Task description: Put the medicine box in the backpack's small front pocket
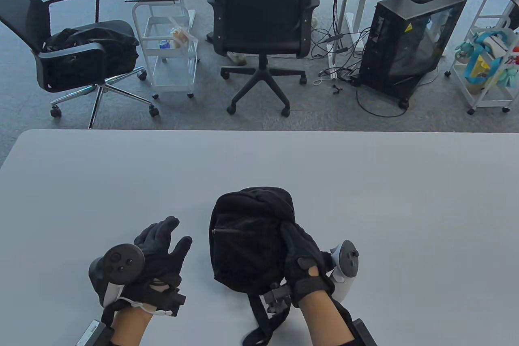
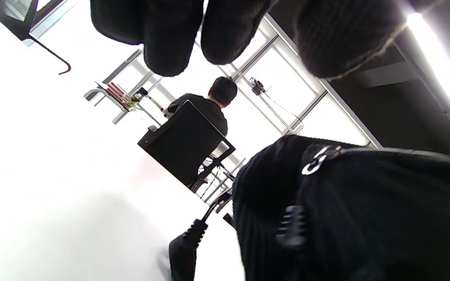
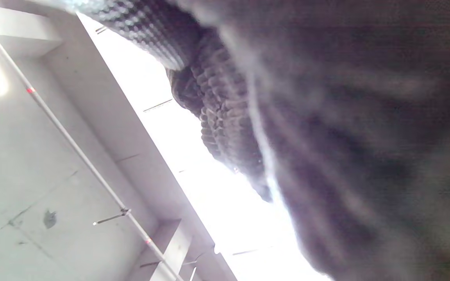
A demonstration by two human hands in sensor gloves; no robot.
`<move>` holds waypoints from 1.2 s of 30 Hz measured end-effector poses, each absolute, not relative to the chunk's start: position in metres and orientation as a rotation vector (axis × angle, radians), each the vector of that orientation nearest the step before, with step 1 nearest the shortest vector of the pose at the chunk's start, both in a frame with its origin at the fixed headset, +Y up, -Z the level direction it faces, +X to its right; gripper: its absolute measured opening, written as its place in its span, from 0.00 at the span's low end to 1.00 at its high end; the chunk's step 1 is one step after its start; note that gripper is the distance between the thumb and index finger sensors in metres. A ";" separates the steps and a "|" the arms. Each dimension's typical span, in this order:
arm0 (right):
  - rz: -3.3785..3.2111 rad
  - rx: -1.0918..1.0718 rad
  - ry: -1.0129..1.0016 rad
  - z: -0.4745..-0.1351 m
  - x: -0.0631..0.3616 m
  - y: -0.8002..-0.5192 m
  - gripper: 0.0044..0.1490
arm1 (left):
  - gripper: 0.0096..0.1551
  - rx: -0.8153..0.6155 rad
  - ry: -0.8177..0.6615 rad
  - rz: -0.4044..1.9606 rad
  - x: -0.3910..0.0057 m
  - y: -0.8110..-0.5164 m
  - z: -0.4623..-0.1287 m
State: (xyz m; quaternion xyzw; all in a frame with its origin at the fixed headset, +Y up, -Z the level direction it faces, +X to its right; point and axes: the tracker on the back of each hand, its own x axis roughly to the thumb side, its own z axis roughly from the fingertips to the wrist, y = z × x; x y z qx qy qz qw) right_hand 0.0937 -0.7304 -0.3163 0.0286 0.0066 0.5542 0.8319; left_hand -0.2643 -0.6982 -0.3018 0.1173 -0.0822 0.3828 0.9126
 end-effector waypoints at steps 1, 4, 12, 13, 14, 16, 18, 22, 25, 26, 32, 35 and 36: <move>1.173 0.047 0.020 -0.317 0.095 -0.733 0.35 | 0.44 0.240 -0.174 0.790 -0.263 -0.698 -0.301; 1.172 -0.001 0.042 -0.321 0.099 -0.744 0.35 | 0.44 0.238 -0.201 0.788 -0.258 -0.698 -0.300; 1.284 -0.107 0.137 -0.332 0.102 -0.771 0.36 | 0.42 0.243 -0.250 0.822 -0.249 -0.696 -0.295; 1.332 -0.131 0.137 -0.334 0.103 -0.774 0.36 | 0.42 0.243 -0.250 0.818 -0.249 -0.696 -0.295; 1.372 -0.146 0.129 -0.335 0.104 -0.775 0.39 | 0.42 0.242 -0.249 0.817 -0.249 -0.696 -0.295; 1.568 -0.162 0.101 -0.338 0.105 -0.770 0.48 | 0.42 0.234 -0.242 0.820 -0.249 -0.697 -0.296; 1.835 -0.132 0.040 -0.340 0.104 -0.762 0.54 | 0.42 0.221 -0.232 0.820 -0.250 -0.698 -0.297; 2.134 -0.045 -0.066 -0.343 0.098 -0.752 0.57 | 0.43 0.202 -0.219 0.804 -0.250 -0.699 -0.299; 2.204 -0.019 -0.062 -0.342 0.099 -0.746 0.57 | 0.45 0.173 -0.220 0.797 -0.249 -0.700 -0.299; 2.243 0.001 -0.061 -0.342 0.102 -0.740 0.57 | 0.47 0.171 -0.223 0.797 -0.249 -0.700 -0.299; 2.321 0.257 -0.284 -0.323 0.107 -0.667 0.58 | 0.57 0.132 -0.242 0.744 -0.247 -0.695 -0.297; 2.665 0.319 -0.244 -0.303 0.102 -0.646 0.68 | 0.58 0.144 -0.251 0.699 -0.243 -0.692 -0.293; 2.738 0.347 -0.278 -0.300 0.101 -0.646 0.69 | 0.58 0.142 -0.253 0.688 -0.243 -0.692 -0.292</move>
